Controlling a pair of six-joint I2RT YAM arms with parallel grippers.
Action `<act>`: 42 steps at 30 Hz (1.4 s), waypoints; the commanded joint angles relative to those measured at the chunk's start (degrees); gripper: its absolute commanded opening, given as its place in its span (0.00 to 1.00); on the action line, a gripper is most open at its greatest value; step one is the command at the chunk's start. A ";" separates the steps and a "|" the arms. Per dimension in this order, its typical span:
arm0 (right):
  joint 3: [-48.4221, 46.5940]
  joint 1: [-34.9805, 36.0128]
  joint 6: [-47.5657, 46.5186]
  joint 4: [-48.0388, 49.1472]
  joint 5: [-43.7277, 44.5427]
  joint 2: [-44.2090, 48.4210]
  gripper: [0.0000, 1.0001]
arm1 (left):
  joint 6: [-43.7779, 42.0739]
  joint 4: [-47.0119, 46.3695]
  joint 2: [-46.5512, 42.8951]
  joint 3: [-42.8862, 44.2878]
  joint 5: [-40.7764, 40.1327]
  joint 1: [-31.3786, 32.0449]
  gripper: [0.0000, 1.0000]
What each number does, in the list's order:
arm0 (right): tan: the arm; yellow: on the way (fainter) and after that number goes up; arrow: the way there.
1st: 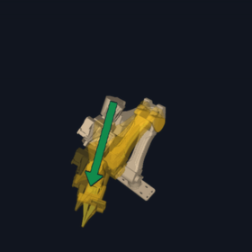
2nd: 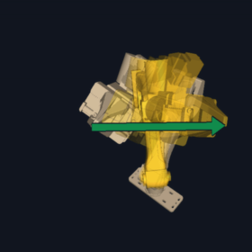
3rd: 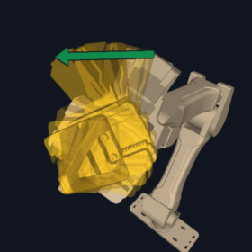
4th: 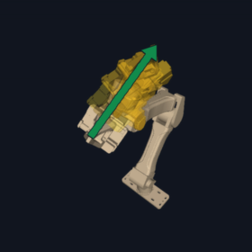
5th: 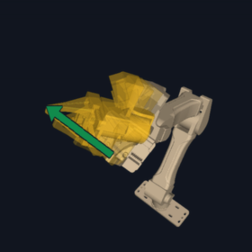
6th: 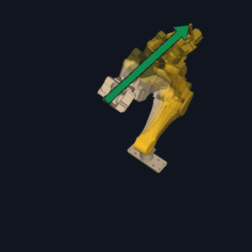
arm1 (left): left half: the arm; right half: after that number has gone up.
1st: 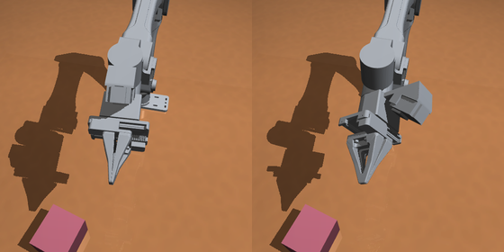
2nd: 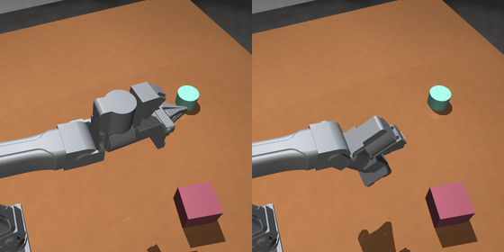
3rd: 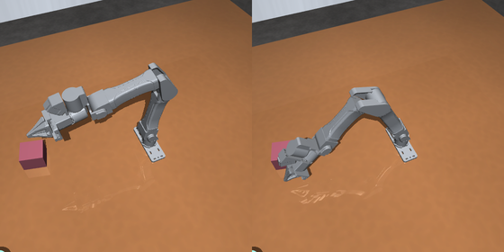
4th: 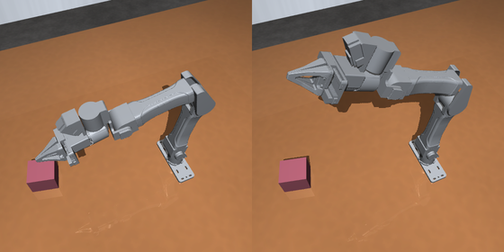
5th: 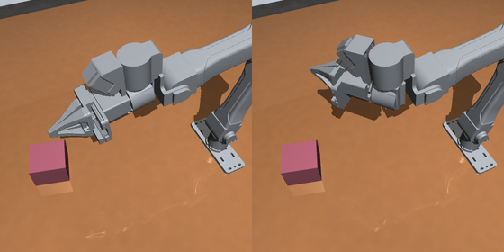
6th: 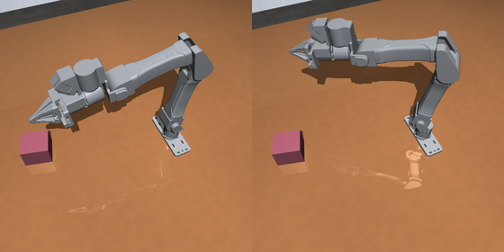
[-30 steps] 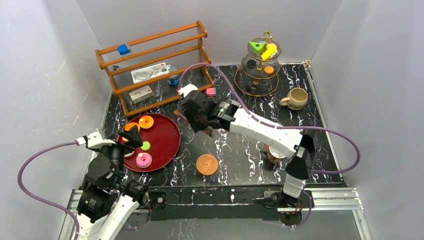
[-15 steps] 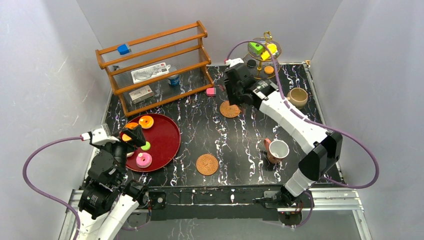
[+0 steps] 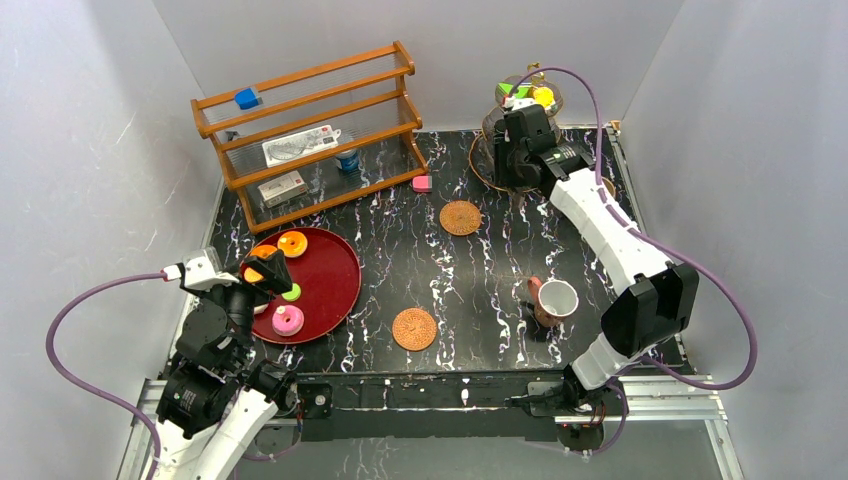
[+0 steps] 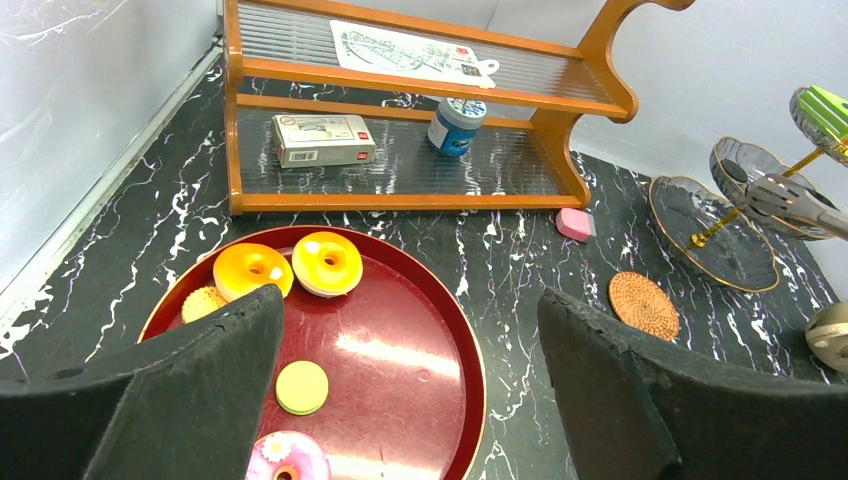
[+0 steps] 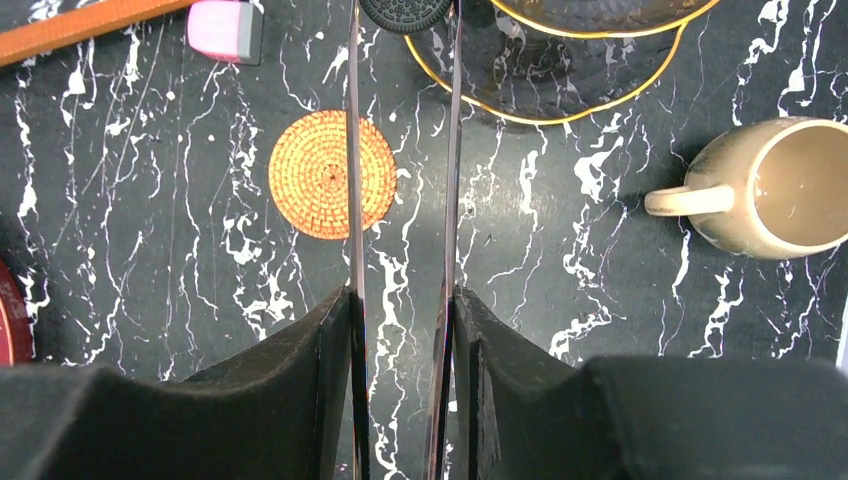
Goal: Serve the afternoon tea
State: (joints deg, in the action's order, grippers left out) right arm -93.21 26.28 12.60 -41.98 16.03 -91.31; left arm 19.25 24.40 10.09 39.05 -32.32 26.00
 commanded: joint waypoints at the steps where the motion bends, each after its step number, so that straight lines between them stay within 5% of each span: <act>1: -3.13 -1.85 -0.14 5.85 -2.18 0.80 0.46 | -0.26 -1.37 0.06 0.25 -0.11 0.19 0.95; 20: -7.20 -8.17 0.68 7.10 -6.80 -5.69 0.52 | -0.44 -1.50 0.64 0.23 -0.10 0.19 0.95; 42: -6.70 -7.56 0.76 2.36 -10.99 0.90 0.50 | -0.35 -1.48 0.79 0.15 0.07 0.19 0.95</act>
State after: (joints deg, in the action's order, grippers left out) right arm -97.51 18.11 13.32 -40.14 7.25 -95.61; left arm 19.09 24.23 10.09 39.05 -32.10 26.00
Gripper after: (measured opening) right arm 0.502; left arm 0.945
